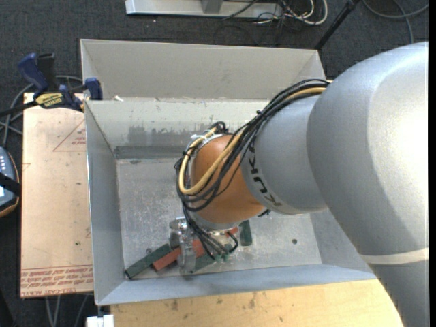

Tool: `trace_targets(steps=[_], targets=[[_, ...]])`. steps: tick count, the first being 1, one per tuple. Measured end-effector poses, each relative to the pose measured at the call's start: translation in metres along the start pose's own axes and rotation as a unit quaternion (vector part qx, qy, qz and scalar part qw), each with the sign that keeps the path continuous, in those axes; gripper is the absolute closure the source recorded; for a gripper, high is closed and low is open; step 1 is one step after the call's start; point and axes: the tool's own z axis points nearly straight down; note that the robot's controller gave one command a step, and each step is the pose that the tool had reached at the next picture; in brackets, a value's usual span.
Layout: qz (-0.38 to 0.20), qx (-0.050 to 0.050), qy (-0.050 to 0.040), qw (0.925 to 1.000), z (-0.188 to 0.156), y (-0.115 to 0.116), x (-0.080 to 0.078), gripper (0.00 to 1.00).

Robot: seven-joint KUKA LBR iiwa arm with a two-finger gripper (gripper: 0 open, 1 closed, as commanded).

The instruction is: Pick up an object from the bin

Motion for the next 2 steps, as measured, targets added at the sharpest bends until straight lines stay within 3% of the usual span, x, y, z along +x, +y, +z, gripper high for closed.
trace_targets(steps=[1, 2], targets=[[-0.061, 0.001, -0.0033, 0.9981, -0.1501, 0.0159, -0.0041, 1.00], [-0.061, 0.001, 0.0007, 0.9981, -0.1454, 0.0154, -0.0026, 0.00]])
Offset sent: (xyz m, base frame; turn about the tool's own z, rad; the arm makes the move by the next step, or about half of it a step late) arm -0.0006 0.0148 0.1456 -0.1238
